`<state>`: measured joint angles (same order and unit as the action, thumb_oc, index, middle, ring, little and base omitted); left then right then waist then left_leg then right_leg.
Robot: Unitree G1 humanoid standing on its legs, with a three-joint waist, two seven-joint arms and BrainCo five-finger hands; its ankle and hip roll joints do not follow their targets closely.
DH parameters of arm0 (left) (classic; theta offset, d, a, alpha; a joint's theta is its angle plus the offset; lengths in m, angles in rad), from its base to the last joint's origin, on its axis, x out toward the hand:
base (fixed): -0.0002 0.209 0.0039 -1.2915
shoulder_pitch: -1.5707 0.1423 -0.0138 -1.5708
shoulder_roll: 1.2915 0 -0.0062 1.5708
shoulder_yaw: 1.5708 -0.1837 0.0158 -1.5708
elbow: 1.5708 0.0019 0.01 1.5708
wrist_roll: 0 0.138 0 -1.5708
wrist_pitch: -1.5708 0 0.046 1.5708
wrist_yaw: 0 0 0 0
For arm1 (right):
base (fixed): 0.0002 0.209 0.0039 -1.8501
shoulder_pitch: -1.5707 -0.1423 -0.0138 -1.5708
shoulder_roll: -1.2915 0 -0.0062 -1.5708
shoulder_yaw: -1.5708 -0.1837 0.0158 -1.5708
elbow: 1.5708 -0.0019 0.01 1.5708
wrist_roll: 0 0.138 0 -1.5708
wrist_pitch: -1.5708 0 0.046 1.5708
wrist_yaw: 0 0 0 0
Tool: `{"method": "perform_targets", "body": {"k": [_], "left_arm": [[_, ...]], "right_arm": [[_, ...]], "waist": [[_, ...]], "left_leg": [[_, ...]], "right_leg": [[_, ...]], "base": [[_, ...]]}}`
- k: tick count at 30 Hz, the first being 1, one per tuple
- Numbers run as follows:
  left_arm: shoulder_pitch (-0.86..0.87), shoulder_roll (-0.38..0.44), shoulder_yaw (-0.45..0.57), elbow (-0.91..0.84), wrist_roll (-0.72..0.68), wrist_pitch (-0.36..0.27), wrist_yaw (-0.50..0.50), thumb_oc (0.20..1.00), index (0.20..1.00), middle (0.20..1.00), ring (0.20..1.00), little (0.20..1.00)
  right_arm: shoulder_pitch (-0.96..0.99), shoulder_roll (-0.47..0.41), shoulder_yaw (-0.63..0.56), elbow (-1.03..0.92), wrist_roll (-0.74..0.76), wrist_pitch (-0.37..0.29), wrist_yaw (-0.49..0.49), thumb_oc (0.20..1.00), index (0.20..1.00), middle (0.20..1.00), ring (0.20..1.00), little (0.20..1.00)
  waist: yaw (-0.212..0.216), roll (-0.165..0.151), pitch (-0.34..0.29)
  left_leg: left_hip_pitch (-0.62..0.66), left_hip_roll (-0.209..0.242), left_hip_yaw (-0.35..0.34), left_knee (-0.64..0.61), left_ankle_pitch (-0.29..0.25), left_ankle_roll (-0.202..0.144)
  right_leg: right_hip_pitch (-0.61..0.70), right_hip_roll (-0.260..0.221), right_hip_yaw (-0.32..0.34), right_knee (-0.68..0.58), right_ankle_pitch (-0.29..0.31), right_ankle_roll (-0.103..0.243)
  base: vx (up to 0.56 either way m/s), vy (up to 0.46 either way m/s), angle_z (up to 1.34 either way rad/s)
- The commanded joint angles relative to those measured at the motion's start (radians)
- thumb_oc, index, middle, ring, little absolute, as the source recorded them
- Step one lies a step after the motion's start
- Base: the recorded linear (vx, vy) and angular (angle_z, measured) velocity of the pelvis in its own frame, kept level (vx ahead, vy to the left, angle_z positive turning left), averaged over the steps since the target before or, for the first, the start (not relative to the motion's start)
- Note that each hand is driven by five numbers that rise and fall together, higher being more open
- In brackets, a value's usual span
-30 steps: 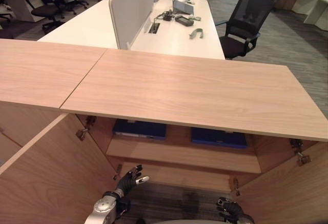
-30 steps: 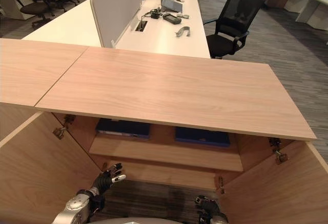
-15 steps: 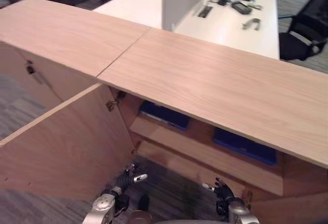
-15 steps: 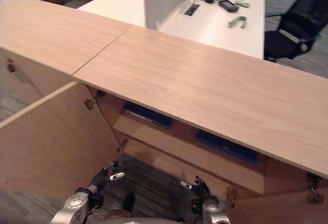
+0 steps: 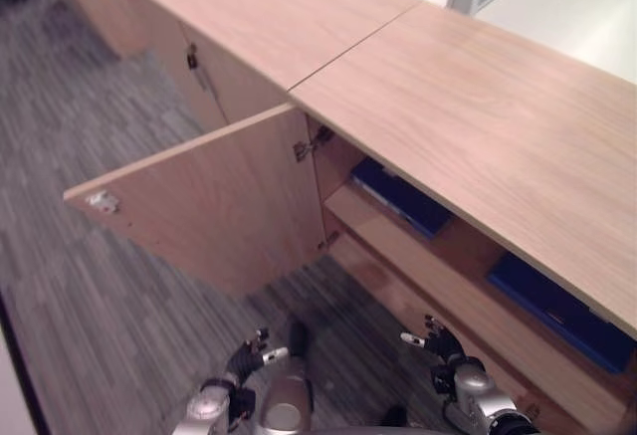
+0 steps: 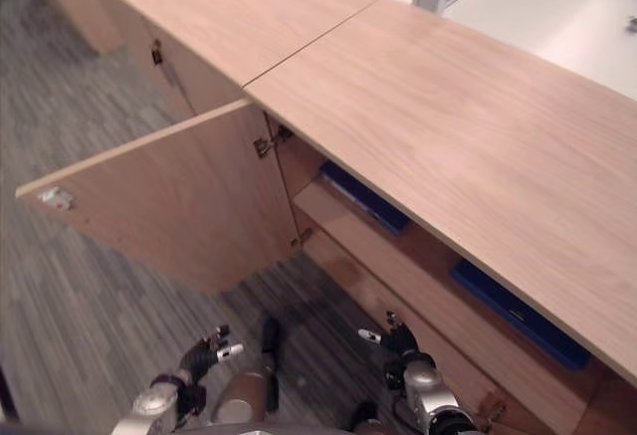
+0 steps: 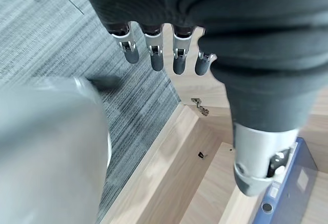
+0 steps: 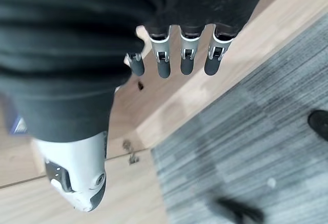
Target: Put the empty folder in the office cabinet
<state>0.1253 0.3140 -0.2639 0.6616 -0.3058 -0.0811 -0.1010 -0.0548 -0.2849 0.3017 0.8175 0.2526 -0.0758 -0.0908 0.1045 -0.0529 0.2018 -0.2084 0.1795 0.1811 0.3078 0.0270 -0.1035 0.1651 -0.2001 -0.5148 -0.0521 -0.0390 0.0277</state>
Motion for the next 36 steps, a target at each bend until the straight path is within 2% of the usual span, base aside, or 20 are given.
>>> {"method": "perform_targets", "body": {"k": [1, 4, 5, 6, 8, 9, 14, 18, 20, 22, 23, 24, 25, 26, 27, 28, 29, 30, 32, 36], "left_arm": [[-0.019, 0.015, 0.011, -0.067, -0.013, -0.037, 0.005, 1.000, 1.000, 1.000, 1.000, 1.000], [-0.016, 0.014, 0.013, -0.064, -0.019, -0.037, 0.001, 1.000, 1.000, 1.000, 1.000, 1.000], [-0.005, 0.083, 0.059, 0.019, -0.035, -0.039, -0.055, 1.000, 1.000, 1.000, 1.000, 1.000], [-0.005, 0.084, 0.059, 0.020, -0.037, -0.040, -0.057, 1.000, 1.000, 1.000, 1.000, 1.000], [-0.045, 0.071, 0.072, 0.145, -0.009, -0.052, -0.051, 1.000, 1.000, 1.000, 1.000, 1.000], [-0.052, 0.066, 0.076, 0.179, 0.017, -0.053, -0.042, 1.000, 1.000, 1.000, 1.000, 1.000], [-0.086, 0.039, 0.071, 0.268, 0.093, -0.074, 0.005, 1.000, 1.000, 1.000, 1.000, 1.000], [-0.100, 0.033, 0.072, 0.276, 0.085, -0.074, 0.007, 1.000, 1.000, 1.000, 1.000, 1.000], [-0.103, 0.034, 0.078, 0.288, 0.086, -0.075, 0.006, 1.000, 1.000, 1.000, 1.000, 1.000], [-0.096, 0.037, 0.086, 0.283, 0.086, -0.077, 0.005, 1.000, 1.000, 1.000, 1.000, 1.000], [-0.091, 0.037, 0.090, 0.282, 0.085, -0.077, 0.005, 1.000, 1.000, 1.000, 1.000, 1.000], [-0.089, 0.039, 0.094, 0.279, 0.080, -0.079, 0.004, 1.000, 1.000, 1.000, 1.000, 1.000], [-0.095, 0.044, 0.089, 0.269, 0.058, -0.081, 0.006, 1.000, 1.000, 1.000, 1.000, 1.000], [-0.096, 0.044, 0.089, 0.269, 0.058, -0.081, 0.006, 1.000, 1.000, 1.000, 1.000, 1.000], [-0.102, 0.048, 0.085, 0.266, 0.053, -0.081, 0.007, 1.000, 1.000, 1.000, 1.000, 1.000], [-0.104, 0.050, 0.084, 0.270, 0.051, -0.080, 0.007, 1.000, 1.000, 1.000, 1.000, 1.000], [-0.104, 0.052, 0.085, 0.277, 0.053, -0.078, 0.014, 1.000, 1.000, 1.000, 1.000, 1.000], [-0.099, 0.049, 0.086, 0.269, 0.049, -0.080, 0.012, 1.000, 1.000, 1.000, 1.000, 1.000], [-0.093, 0.044, 0.094, 0.264, 0.034, -0.083, 0.009, 1.000, 1.000, 1.000, 1.000, 1.000], [-0.064, 0.020, 0.123, 0.267, 0.016, -0.084, 0.010, 1.000, 1.000, 1.000, 1.000, 1.000]], "right_arm": [[-0.043, 0.007, -0.042, -0.029, -0.005, -0.032, -0.009, 1.000, 1.000, 1.000, 1.000, 1.000], [-0.033, 0.010, -0.051, -0.019, -0.001, -0.028, -0.004, 1.000, 1.000, 1.000, 1.000, 1.000], [-0.023, -0.015, -0.069, -0.020, 0.004, -0.035, 0.016, 1.000, 1.000, 1.000, 1.000, 1.000], [-0.022, -0.014, -0.068, -0.020, 0.004, -0.036, 0.016, 1.000, 1.000, 1.000, 1.000, 1.000], [-0.008, -0.009, -0.078, -0.013, 0.005, -0.038, 0.023, 1.000, 1.000, 1.000, 1.000, 1.000], [-0.001, -0.003, -0.085, -0.016, 0.011, -0.040, 0.025, 1.000, 1.000, 1.000, 1.000, 1.000], [0.022, 0.032, -0.108, -0.008, 0.025, -0.042, 0.017, 1.000, 1.000, 1.000, 1.000, 1.000], [0.020, 0.055, -0.120, 0.007, 0.029, -0.037, 0.010, 1.000, 1.000, 1.000, 1.000, 1.000], [0.017, 0.070, -0.133, 0.025, 0.034, -0.032, 0.008, 1.000, 1.000, 1.000, 1.000, 1.000], [0.016, 0.080, -0.139, 0.031, 0.033, -0.027, 0.007, 1.000, 1.000, 1.000, 1.000, 1.000], [0.015, 0.085, -0.144, 0.038, 0.034, -0.026, 0.008, 1.000, 1.000, 1.000, 1.000, 1.000], [0.014, 0.091, -0.150, 0.048, 0.041, -0.026, 0.008, 1.000, 1.000, 1.000, 1.000, 1.000], [0.013, 0.095, -0.157, 0.061, 0.056, -0.022, 0.011, 1.000, 1.000, 1.000, 1.000, 1.000], [0.012, 0.096, -0.157, 0.061, 0.057, -0.022, 0.011, 1.000, 1.000, 1.000, 1.000, 1.000], [0.013, 0.095, -0.162, 0.064, 0.068, -0.025, 0.010, 1.000, 1.000, 1.000, 1.000, 1.000], [0.015, 0.096, -0.167, 0.069, 0.080, -0.029, 0.011, 1.000, 1.000, 1.000, 1.000, 1.000], [0.021, 0.096, -0.165, 0.071, 0.083, -0.034, 0.009, 1.000, 1.000, 1.000, 1.000, 1.000], [0.023, 0.100, -0.167, 0.079, 0.086, -0.034, 0.007, 1.000, 1.000, 1.000, 1.000, 1.000], [0.034, 0.094, -0.167, 0.075, 0.090, -0.038, 0.005, 1.000, 1.000, 1.000, 1.000, 1.000], [0.054, 0.079, -0.160, 0.070, 0.083, -0.044, 0.007, 1.000, 1.000, 1.000, 1.000, 1.000]], "waist": [[-0.028, 0.035, -0.034], [-0.041, 0.041, -0.047], [-0.054, 0.064, -0.068], [-0.054, 0.065, -0.067], [-0.092, 0.074, -0.092], [-0.098, 0.073, -0.102], [-0.097, 0.058, -0.121], [-0.086, 0.042, -0.115], [-0.073, 0.030, -0.106], [-0.067, 0.026, -0.098], [-0.064, 0.019, -0.090], [-0.064, 0.018, -0.084], [-0.095, 0.030, -0.064], [-0.094, 0.029, -0.066], [-0.101, 0.040, -0.065], [-0.098, 0.048, -0.068], [-0.089, 0.049, -0.075], [-0.082, 0.045, -0.082], [-0.075, 0.039, -0.097], [-0.066, 0.042, -0.133]], "left_leg": [[0.167, 0.111, -0.049, -0.067, -0.014, -0.041], [0.219, 0.126, -0.038, -0.084, -0.013, -0.057], [0.274, 0.128, -0.045, -0.112, -0.042, -0.084], [0.278, 0.130, -0.044, -0.113, -0.043, -0.085], [0.337, 0.131, 0.074, -0.216, -0.066, -0.081], [0.346, 0.124, 0.095, -0.239, -0.071, -0.080], [0.366, 0.046, 0.081, -0.320, -0.097, -0.052], [0.359, 0.002, 0.057, -0.327, -0.118, -0.027], [0.352, -0.039, 0.035, -0.320, -0.143, -0.001], [0.355, -0.063, 0.032, -0.321, -0.156, 0.019], [0.346, -0.084, 0.047, -0.320, -0.141, 0.035], [0.348, -0.093, 0.047, -0.325, -0.139, 0.043], [0.339, -0.107, 0.016, -0.327, -0.120, 0.063], [0.334, -0.108, 0.017, -0.327, -0.117, 0.063], [0.330, -0.115, 0.003, -0.329, -0.111, 0.074], [0.323, -0.121, -0.002, -0.329, -0.106, 0.083], [0.310, -0.126, -0.003, -0.326, -0.103, 0.089], [0.302, -0.132, -0.006, -0.326, -0.096, 0.091], [0.300, -0.144, -0.023, -0.334, -0.087, 0.091], [0.305, -0.141, -0.009, -0.369, -0.064, 0.073]], "right_leg": [[-0.109, 0.018, 0.016, 0.031, 0.002, 0.074], [-0.113, 0.009, -0.020, 0.044, 0.008, 0.072], [-0.115, 0.005, -0.025, 0.052, 0.004, 0.088], [-0.113, 0.007, -0.025, 0.054, 0.002, 0.088], [-0.133, -0.025, -0.066, 0.070, 0.037, 0.104], [-0.136, -0.029, -0.072, 0.072, 0.046, 0.110], [-0.147, -0.090, -0.065, 0.094, 0.108, 0.155], [-0.143, -0.137, -0.061, 0.100, 0.144, 0.185], [-0.139, -0.169, -0.056, 0.107, 0.161, 0.203], [-0.143, -0.191, -0.057, 0.133, 0.169, 0.211], [-0.156, -0.214, -0.078, 0.156, 0.186, 0.199], [-0.169, -0.227, -0.074, 0.191, 0.186, 0.203], [-0.215, -0.163, 0.111, 0.282, 0.153, 0.213], [-0.220, -0.164, 0.112, 0.280, 0.156, 0.212], [-0.221, -0.111, 0.171, 0.306, 0.104, 0.206], [-0.215, -0.079, 0.178, 0.328, 0.067, 0.198], [-0.189, -0.056, 0.155, 0.318, 0.024, 0.176], [-0.182, -0.043, 0.133, 0.301, 0.018, 0.161], [-0.150, -0.019, 0.138, 0.226, 0.005, 0.146], [-0.091, 0.008, 0.144, 0.099, 0.020, 0.146]], "base": [[-0.11, 0.069, 0.85], [-0.04, 0.113, 0.81], [0.03, 0.143, 1.05], [-0.03, 0.293, 1.07], [-0.08, 0.270, 1.32], [-0.02, 0.228, 0.85], [-0.01, 0.226, 0.18], [0.00, 0.177, 0.41], [-0.02, 0.217, 0.22], [-0.07, 0.203, 0.20], [-0.12, 0.178, 0.14], [-0.18, 0.285, 0.12], [-0.10, 0.221, 0.03], [-0.10, 0.233, 0.43], [-0.04, 0.119, 0.52], [-0.05, 0.140, 0.44], [-0.05, 0.073, 0.20], [-0.02, 0.012, 0.12], [0.02, -0.038, 0.01], [0.04, -0.035, -0.03]]}}
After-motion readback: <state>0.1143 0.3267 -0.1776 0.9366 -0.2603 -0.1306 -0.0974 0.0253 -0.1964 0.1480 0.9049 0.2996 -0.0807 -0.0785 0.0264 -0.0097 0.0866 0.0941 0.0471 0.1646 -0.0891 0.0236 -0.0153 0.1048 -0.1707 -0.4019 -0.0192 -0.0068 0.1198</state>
